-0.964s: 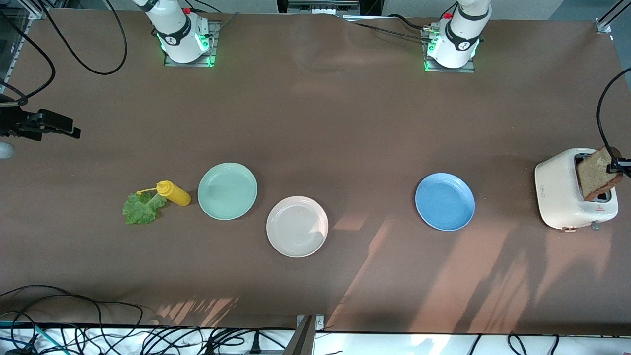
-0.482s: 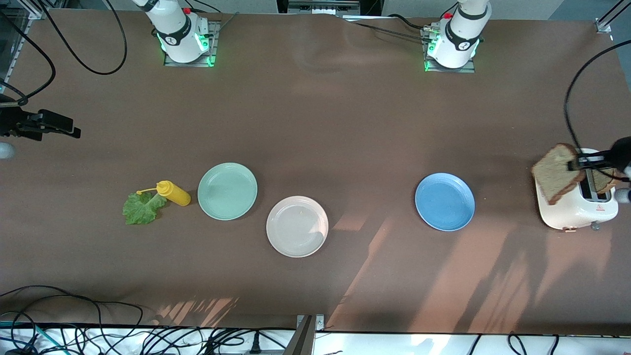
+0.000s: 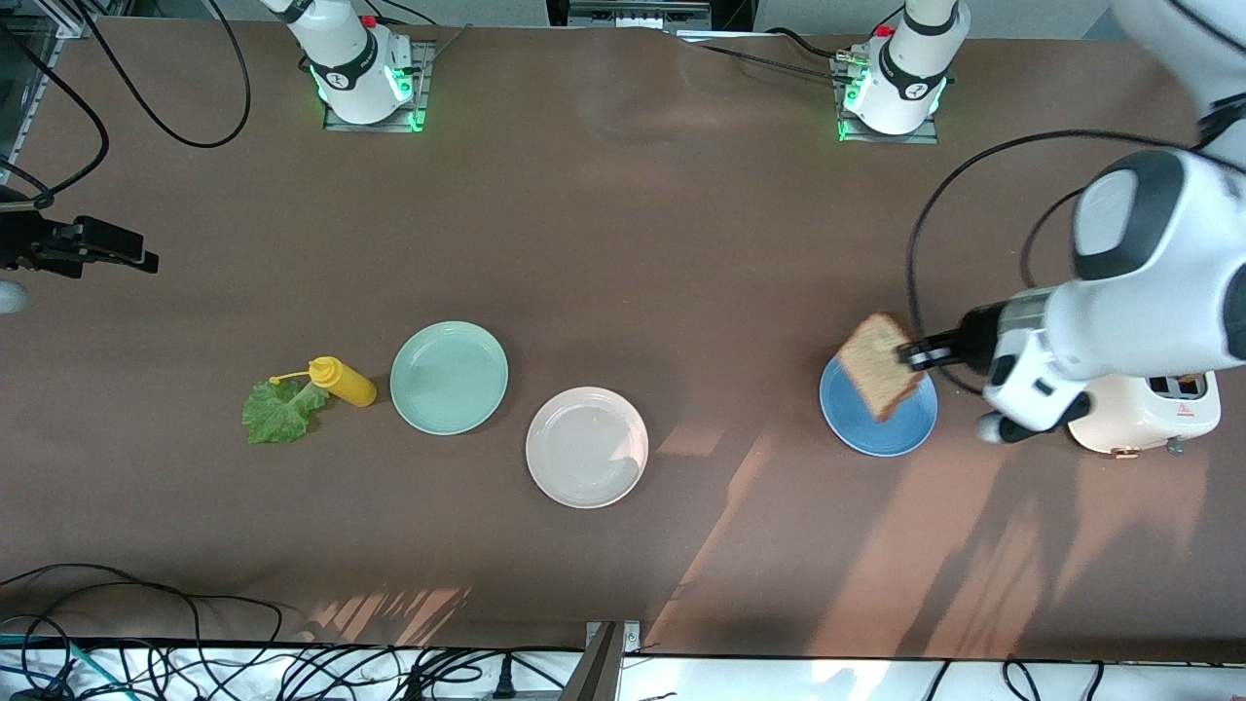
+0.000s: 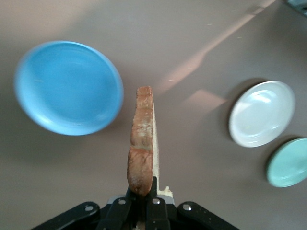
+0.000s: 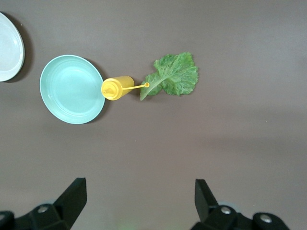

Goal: Make sandwich on beige plate with both arms
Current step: 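Carry the bread slice over the beige plate with the left gripper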

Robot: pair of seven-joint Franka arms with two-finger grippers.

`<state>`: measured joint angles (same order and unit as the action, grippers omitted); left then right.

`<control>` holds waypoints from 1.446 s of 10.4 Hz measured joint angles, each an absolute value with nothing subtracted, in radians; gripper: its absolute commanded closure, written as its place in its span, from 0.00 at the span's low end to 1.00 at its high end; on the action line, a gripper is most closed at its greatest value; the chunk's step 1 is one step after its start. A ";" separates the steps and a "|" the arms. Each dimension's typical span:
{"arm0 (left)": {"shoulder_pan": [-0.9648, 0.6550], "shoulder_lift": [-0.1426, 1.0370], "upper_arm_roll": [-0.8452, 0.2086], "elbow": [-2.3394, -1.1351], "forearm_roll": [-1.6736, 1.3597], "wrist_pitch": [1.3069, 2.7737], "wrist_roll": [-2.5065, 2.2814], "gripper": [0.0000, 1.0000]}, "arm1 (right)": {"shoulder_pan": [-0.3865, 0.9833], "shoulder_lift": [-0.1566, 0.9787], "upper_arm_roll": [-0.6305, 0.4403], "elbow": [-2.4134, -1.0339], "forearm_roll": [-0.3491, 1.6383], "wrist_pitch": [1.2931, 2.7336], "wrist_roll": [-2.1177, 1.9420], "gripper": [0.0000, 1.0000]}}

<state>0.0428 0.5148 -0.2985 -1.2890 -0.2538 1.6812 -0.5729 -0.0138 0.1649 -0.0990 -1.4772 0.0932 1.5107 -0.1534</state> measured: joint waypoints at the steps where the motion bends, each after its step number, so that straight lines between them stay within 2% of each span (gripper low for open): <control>1: 0.005 0.547 -0.298 -1.289 -0.308 1.771 -0.629 1.00 | -0.015 0.165 -0.100 -1.477 0.093 1.511 -0.153 0.00; 5: -0.191 0.676 -0.299 -1.290 -0.418 2.243 -0.834 1.00 | -0.017 0.165 -0.101 -1.477 0.094 1.511 -0.153 0.00; 8: -0.315 0.773 -0.298 -1.291 -0.422 2.513 -0.886 1.00 | -0.017 0.165 -0.101 -1.477 0.094 1.511 -0.154 0.00; 10: -0.360 0.830 -0.298 -1.284 -0.437 2.603 -0.886 1.00 | -0.018 0.165 -0.101 -1.477 0.094 1.511 -0.164 0.00; 15: -0.430 0.914 -0.296 -1.248 -0.437 2.629 -0.886 1.00 | -0.018 0.165 -0.101 -1.477 0.094 1.511 -0.168 0.00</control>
<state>-0.4301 0.9140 -0.2964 -1.2478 -0.4371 2.6291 -0.8862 -0.0182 0.1649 -0.1009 -1.4767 0.0939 1.5109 -0.1682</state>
